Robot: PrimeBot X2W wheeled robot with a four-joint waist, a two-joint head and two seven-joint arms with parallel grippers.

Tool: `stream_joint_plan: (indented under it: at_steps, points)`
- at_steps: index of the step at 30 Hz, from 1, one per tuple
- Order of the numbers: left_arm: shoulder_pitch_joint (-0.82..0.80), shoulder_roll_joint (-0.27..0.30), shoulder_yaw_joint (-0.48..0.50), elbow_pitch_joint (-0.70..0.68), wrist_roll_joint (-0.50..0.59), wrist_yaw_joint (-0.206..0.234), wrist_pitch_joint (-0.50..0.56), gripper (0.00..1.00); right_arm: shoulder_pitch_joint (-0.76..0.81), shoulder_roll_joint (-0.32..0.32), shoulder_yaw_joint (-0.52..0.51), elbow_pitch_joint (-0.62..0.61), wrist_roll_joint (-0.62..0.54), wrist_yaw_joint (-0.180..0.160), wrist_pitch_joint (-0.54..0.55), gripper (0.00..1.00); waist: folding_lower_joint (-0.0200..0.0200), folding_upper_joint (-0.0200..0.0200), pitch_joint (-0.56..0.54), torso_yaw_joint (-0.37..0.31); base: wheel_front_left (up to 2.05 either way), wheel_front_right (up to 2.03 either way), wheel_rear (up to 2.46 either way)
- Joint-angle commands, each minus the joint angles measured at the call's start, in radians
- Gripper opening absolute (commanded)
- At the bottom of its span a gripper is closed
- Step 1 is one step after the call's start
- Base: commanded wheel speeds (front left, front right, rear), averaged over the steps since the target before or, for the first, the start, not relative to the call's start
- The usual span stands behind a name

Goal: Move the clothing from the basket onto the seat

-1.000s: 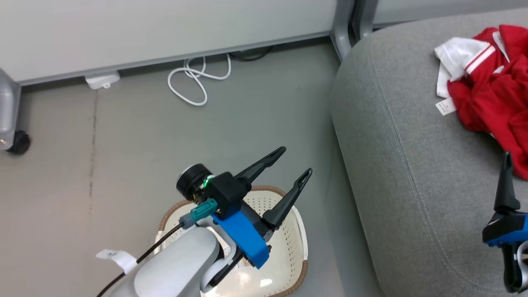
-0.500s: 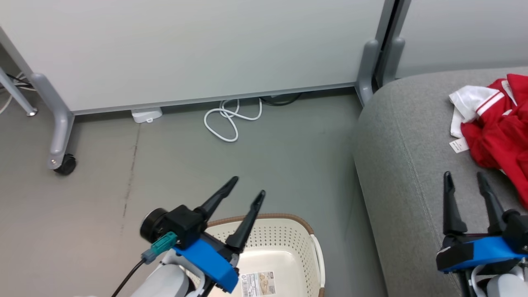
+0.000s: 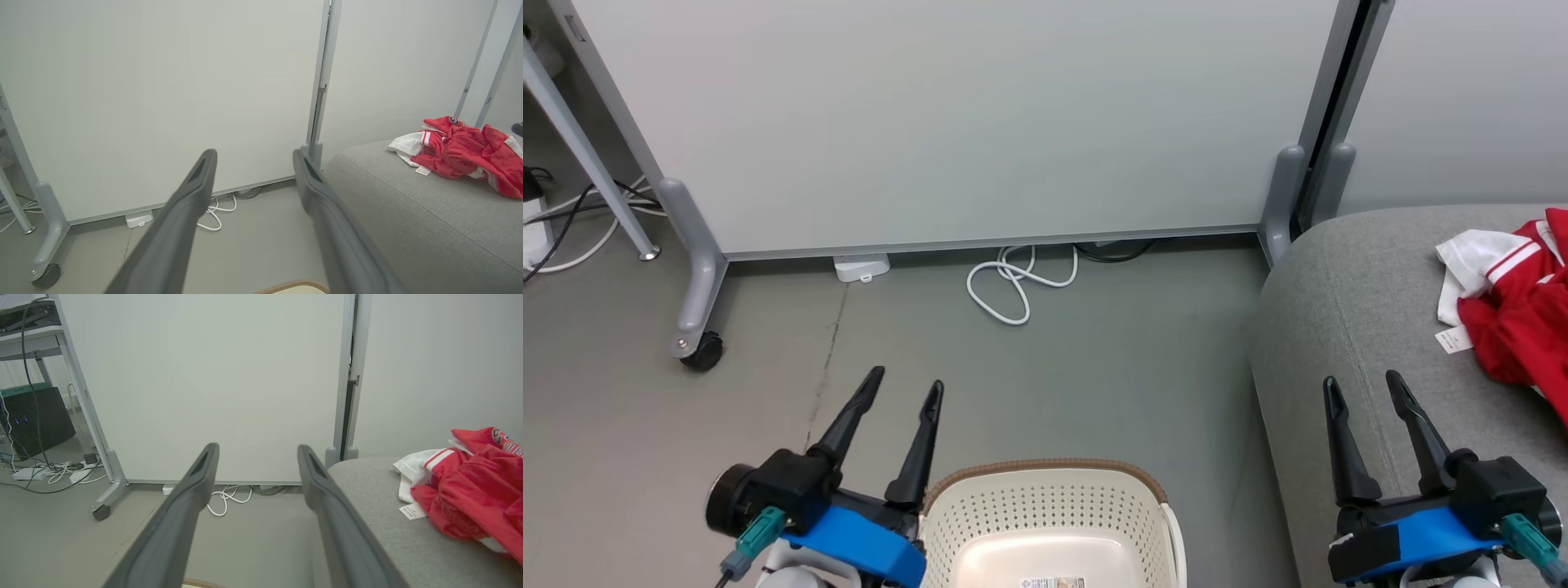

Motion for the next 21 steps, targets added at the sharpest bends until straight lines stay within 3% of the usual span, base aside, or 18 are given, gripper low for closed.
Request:
stream_joint_plan:
  at_steps: [1,21]
  points:
    - [0.026,-0.011,0.039,-0.013,0.024,0.009,-0.002,1.00,0.025,0.005,0.006,-0.015,0.004,0.000,0.000,1.00,0.0001,-0.0001,-0.006,0.004,0.00,0.00,0.00]
    - [0.182,-0.091,0.308,-0.089,0.181,0.008,-0.002,1.00,0.133,0.008,-0.044,-0.121,-0.009,0.000,0.000,1.00,0.0001,-0.0001,-0.036,0.004,0.00,0.00,0.00]
